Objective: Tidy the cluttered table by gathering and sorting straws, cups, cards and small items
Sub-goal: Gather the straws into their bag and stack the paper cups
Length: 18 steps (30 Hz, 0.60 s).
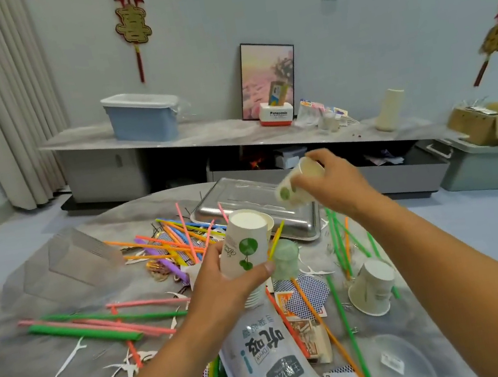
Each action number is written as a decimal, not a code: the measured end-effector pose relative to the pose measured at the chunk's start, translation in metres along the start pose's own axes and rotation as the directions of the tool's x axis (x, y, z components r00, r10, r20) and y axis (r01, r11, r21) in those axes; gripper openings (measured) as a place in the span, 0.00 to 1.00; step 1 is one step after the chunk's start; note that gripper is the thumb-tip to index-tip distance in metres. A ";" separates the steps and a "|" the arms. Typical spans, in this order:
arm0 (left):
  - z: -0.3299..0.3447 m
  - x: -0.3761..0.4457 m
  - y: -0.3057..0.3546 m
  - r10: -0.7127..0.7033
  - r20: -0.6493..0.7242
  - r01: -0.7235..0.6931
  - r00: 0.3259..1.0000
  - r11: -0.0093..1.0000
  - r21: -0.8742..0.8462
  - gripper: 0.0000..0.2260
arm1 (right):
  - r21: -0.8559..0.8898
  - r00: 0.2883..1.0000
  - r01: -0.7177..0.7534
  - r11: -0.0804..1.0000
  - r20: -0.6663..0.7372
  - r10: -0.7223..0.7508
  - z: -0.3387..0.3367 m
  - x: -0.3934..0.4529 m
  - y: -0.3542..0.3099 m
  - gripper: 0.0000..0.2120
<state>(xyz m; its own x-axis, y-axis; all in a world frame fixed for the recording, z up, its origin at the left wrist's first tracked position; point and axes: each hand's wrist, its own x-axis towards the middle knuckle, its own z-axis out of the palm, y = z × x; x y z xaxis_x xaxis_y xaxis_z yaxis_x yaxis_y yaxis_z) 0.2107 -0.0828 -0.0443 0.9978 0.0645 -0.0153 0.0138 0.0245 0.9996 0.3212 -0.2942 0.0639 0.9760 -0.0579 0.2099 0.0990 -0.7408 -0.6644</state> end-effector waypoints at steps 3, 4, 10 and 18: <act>0.006 -0.002 0.004 -0.010 -0.009 0.010 1.000 1.000 -0.002 0.26 | 0.634 0.990 -0.140 0.761 0.103 0.096 0.013 -0.013 -0.033 0.26; 0.007 -0.002 0.007 -0.012 -0.020 0.012 1.000 1.000 0.005 0.25 | 0.760 0.978 -0.209 0.616 0.159 0.135 0.021 -0.018 -0.043 0.27; 0.003 0.000 0.019 0.003 -0.084 0.002 0.996 0.998 0.056 0.25 | 0.896 0.948 -0.309 0.319 0.266 0.173 0.082 -0.062 -0.059 0.32; -0.014 0.001 0.016 0.042 0.027 -0.047 0.999 0.977 0.206 0.29 | 0.844 0.982 -0.032 0.535 0.127 -0.142 0.087 -0.078 -0.031 0.37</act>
<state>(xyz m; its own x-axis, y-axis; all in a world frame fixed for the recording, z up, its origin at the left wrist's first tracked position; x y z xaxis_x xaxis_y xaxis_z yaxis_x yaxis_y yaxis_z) 0.2114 -0.0686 -0.0285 0.9989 0.0387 0.0276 -0.0200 -0.1845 0.9826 0.2591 -0.2086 0.0054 0.9688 0.1333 0.2091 0.1855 0.1702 -0.9678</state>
